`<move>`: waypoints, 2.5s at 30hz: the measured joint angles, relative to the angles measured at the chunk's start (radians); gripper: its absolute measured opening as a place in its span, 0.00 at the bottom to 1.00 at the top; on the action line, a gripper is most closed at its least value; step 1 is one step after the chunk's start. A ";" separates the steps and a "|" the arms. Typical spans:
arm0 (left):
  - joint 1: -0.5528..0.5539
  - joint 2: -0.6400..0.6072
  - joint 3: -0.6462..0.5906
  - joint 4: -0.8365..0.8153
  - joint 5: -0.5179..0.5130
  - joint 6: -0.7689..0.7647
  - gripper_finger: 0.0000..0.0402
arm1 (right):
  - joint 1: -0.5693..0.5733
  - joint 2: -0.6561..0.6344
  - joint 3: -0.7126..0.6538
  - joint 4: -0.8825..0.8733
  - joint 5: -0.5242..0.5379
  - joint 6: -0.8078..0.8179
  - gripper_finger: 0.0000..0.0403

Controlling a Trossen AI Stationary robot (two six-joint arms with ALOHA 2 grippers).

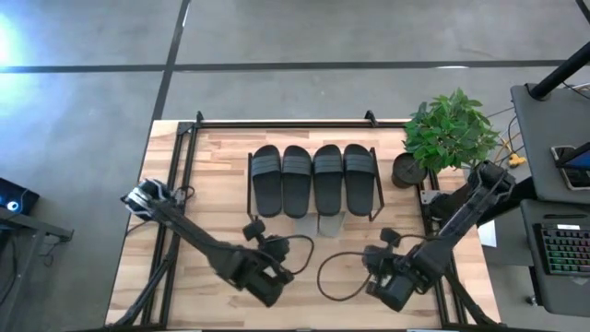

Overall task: Pick and place slides into the shelf
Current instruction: Adjust the gray slipper under the shelf, then adjust the shelf

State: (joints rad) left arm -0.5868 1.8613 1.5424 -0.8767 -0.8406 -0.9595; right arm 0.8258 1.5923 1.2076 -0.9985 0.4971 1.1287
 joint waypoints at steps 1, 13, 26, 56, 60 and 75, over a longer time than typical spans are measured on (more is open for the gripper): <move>-0.007 -0.019 -0.002 -0.003 -0.005 0.000 0.00 | -0.003 0.003 -0.042 0.066 0.034 0.020 0.06; -0.045 -0.079 -0.011 -0.005 -0.003 0.004 0.00 | -0.146 0.028 -0.375 0.526 0.194 0.101 0.02; -0.045 -0.077 -0.011 -0.005 -0.001 -0.002 0.00 | -0.275 0.046 -0.450 0.811 0.248 -0.069 0.02; -0.026 -0.076 -0.011 -0.007 -0.005 0.008 0.00 | -0.293 0.090 -0.458 0.769 0.163 -0.074 0.02; -0.024 -0.076 -0.011 -0.008 -0.005 0.008 0.00 | -0.294 0.079 -0.455 0.764 0.211 -0.106 0.02; -0.007 -0.076 0.003 0.030 0.008 0.005 0.00 | -0.208 -0.091 -0.300 0.747 0.119 -0.338 0.02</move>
State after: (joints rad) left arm -0.5935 1.7852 1.5456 -0.8471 -0.8322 -0.9542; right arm 0.6178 1.5009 0.9074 -0.2518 0.6165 0.7902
